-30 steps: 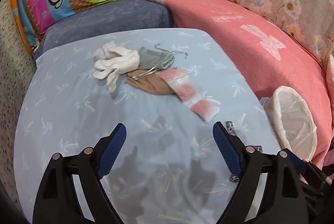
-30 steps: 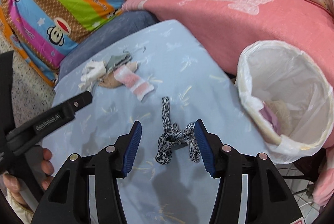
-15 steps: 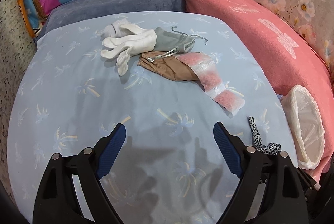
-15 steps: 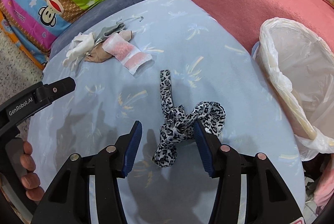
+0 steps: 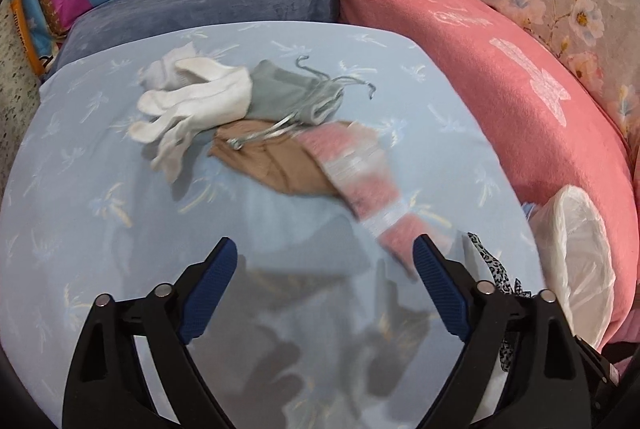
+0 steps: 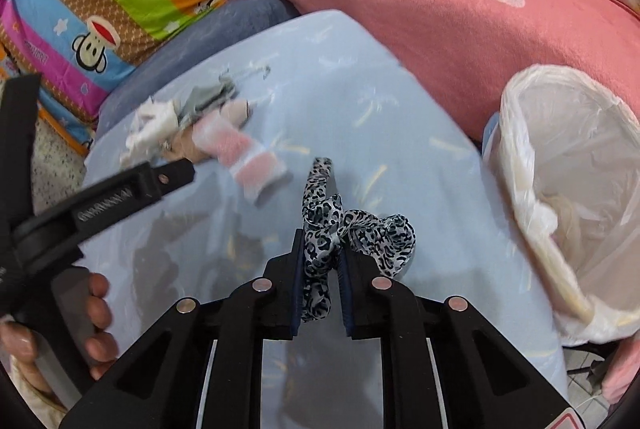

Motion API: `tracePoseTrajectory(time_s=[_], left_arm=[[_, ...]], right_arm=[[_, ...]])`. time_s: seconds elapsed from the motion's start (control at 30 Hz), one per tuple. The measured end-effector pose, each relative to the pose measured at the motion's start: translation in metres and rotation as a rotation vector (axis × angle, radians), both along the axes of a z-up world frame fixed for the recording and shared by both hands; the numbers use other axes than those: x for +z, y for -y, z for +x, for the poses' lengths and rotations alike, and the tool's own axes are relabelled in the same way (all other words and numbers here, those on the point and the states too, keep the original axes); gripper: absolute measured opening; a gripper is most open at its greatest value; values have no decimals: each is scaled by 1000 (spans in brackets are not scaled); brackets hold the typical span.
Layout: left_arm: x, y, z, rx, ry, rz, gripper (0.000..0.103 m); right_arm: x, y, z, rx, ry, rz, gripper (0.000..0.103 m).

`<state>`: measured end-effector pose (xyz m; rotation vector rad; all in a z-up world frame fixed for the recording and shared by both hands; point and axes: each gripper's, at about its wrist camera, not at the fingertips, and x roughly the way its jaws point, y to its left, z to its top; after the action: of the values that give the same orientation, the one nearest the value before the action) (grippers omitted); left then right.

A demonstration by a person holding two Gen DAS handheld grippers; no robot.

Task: Collect trash
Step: 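Grasp the pink-and-white striped cloth with the left tool while the right holds the scrunchie, then carry striped cloth and leopard scrunchie over the white bin and open both tools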

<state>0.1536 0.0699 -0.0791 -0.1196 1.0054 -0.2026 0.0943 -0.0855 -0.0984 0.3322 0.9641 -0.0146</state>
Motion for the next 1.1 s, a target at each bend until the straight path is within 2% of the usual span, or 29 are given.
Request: tracePoseTrajectory(time_s=[0.13,0.3,0.37,0.4,0.43,0.47,0.5,0.57,0.63,0.73,1.1], left_arm=[[-6,10,20,18,-23,-39,88],[-20,24,38,48,-58,-30,85],[-26,27,43,46,-78,-25,73],[-29,29,44,48,-87,-15,72],[-27,30,42,49,-66,0,68],[-27,31,41,40,-64,2,59],[-26,32,40,38,-63,10,56],[-26,31,38,35,-60,10,32],[-26,28,35,22,-73,-8,18],[-22,24,28,23,-79,-28,13],[15,23,-17,-26,-11,-60,12]], right_arm=[[11,7,17,-17,23,10,14],[13,14,25,-20,28,28,14],[12,14,26,-18,27,31,14],[11,14,28,-17,25,33,14],[10,14,27,-16,25,36,14],[9,14,28,-15,24,39,14],[8,13,28,-15,23,40,14],[8,13,28,-15,23,48,14],[7,13,26,-16,25,53,14],[9,13,22,-16,30,59,14],[45,15,-5,-24,111,65,14]])
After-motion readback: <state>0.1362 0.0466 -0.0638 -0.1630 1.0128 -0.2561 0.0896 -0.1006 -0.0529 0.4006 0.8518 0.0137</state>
